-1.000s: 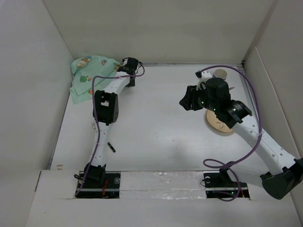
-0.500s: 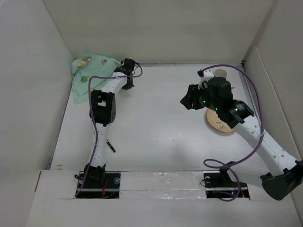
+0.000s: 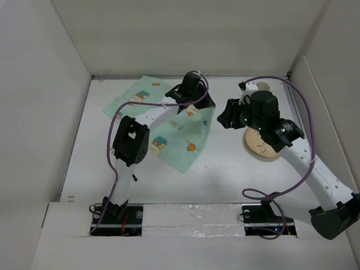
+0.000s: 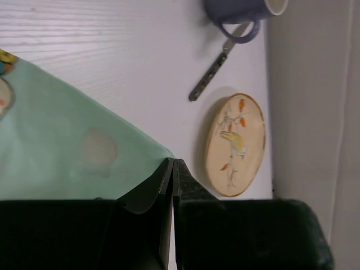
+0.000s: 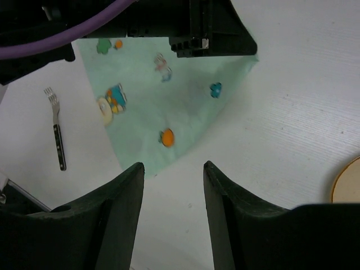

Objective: Set the dinner table for one person

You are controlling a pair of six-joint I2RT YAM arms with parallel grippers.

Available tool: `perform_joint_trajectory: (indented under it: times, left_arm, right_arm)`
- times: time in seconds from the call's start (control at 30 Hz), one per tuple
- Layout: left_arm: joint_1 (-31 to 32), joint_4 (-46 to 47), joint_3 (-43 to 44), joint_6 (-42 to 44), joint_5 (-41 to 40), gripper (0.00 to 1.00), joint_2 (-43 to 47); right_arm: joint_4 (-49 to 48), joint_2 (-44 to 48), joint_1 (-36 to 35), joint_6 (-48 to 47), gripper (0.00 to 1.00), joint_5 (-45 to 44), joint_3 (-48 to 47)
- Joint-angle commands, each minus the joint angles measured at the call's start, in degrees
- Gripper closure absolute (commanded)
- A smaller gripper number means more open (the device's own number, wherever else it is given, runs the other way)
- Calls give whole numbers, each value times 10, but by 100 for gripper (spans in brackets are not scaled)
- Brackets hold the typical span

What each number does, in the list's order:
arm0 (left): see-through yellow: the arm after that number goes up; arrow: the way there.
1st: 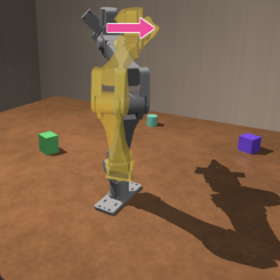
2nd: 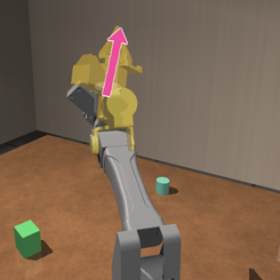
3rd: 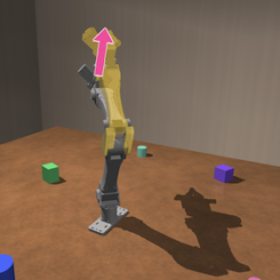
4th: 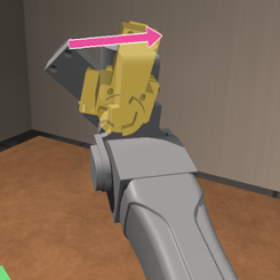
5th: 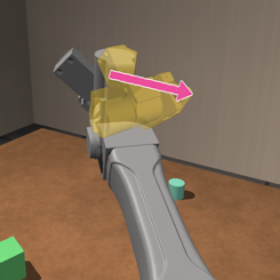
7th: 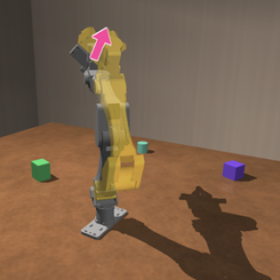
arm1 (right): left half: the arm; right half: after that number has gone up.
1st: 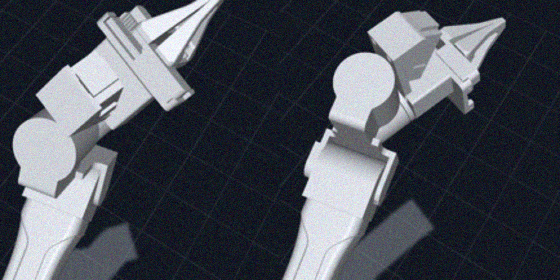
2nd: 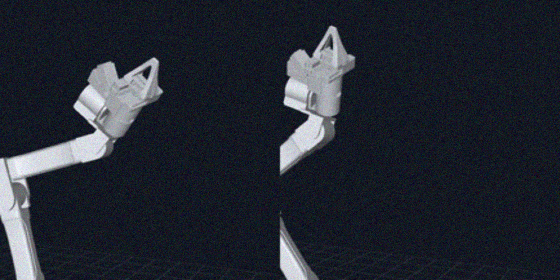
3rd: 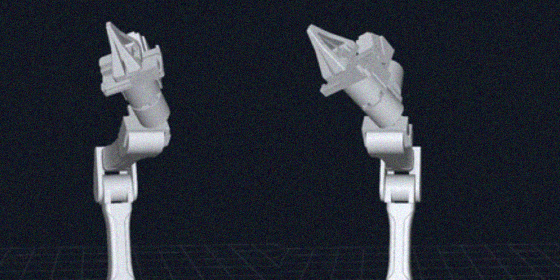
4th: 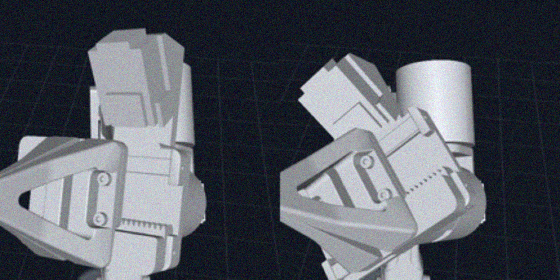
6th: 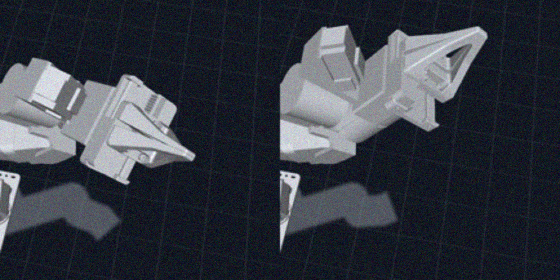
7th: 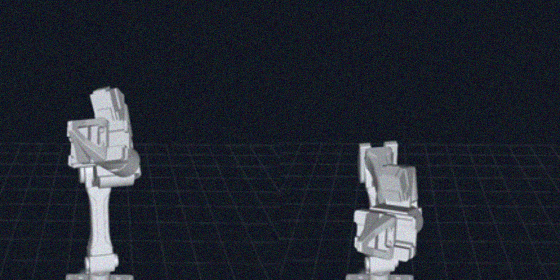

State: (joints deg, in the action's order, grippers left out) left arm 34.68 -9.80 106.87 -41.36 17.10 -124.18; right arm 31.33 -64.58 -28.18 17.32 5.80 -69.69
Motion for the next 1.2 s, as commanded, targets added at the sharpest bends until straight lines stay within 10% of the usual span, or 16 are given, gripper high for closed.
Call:
perform_joint_trajectory:
  times: [0.0, 0.17, 0.23, 0.3, 0.57, 0.77, 1.17]
  left_arm:
    - [3, 75, 17, -91, 8, 100, 4]
    - [3, 15, 73, -60, -26, 54, -26]
    - [-10, 1, 52, -22, -68, 43, 14]
    - [-35, -7, 27, 17, -114, 43, 49]
    - [-167, -57, -273, 66, -233, 53, 287]
    - [-281, -82, -474, 87, -262, 50, 402]
    - [-343, -53, -492, 102, -245, 48, 326]
  right_arm:
    - [-8, 13, 6, -6, 46, -6, -18]
    - [2, 22, 6, -2, 43, 0, -6]
    - [-4, 28, 6, 9, 65, 12, 18]
    - [-7, 31, -2, 19, 100, 26, 40]
    - [57, 45, -32, 79, 100, -53, 161]
    - [44, 38, -10, 156, 36, -46, 256]
    - [-22, -53, 104, 195, 30, -37, 297]
